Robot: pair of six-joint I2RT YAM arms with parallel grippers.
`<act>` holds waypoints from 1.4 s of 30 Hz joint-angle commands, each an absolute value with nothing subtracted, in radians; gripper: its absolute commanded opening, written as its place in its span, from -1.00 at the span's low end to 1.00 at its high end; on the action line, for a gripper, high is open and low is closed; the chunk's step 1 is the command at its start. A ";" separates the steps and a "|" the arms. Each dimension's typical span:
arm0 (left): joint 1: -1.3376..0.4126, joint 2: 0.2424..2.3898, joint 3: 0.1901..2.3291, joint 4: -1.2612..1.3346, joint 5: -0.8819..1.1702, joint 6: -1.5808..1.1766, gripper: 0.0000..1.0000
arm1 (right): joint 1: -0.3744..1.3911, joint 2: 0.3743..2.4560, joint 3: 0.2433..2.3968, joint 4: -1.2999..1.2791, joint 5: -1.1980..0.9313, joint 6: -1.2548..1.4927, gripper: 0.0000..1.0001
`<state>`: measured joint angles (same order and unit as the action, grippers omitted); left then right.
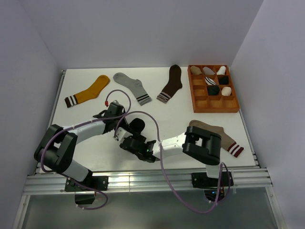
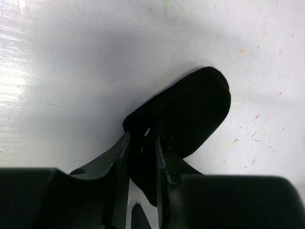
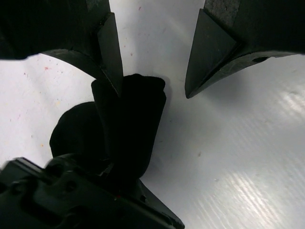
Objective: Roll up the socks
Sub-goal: Roll the sock at the center of the board.
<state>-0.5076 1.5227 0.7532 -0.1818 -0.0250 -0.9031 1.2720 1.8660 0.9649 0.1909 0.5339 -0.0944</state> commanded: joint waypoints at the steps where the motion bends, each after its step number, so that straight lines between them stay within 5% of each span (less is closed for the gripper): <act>1: -0.514 1.557 0.765 -0.222 0.011 -0.870 -0.87 | 1.270 1.920 1.012 0.230 0.610 -0.109 0.23; 10: -0.520 1.575 0.775 -0.216 0.038 -0.847 -0.87 | 1.226 1.974 1.008 0.226 0.606 -0.084 0.10; 14: -0.525 1.588 0.781 -0.213 0.063 -0.835 -0.87 | 1.210 1.973 1.011 0.210 0.560 -0.083 -0.53; 19: -0.525 1.579 0.799 -0.213 0.055 -0.825 -0.69 | 1.180 1.924 1.002 0.141 0.419 -0.023 -0.98; 31: -0.520 1.493 0.795 -0.193 -0.035 -0.905 0.14 | 0.942 1.829 1.003 -0.047 -0.132 0.138 -1.00; 37: -0.499 1.411 0.736 -0.187 -0.090 -0.997 0.30 | 0.908 1.859 1.052 -0.109 -0.236 0.158 -1.00; 42: -0.456 1.359 0.693 -0.175 -0.080 -1.006 0.24 | 0.908 1.861 1.077 -0.136 -0.207 0.126 -1.00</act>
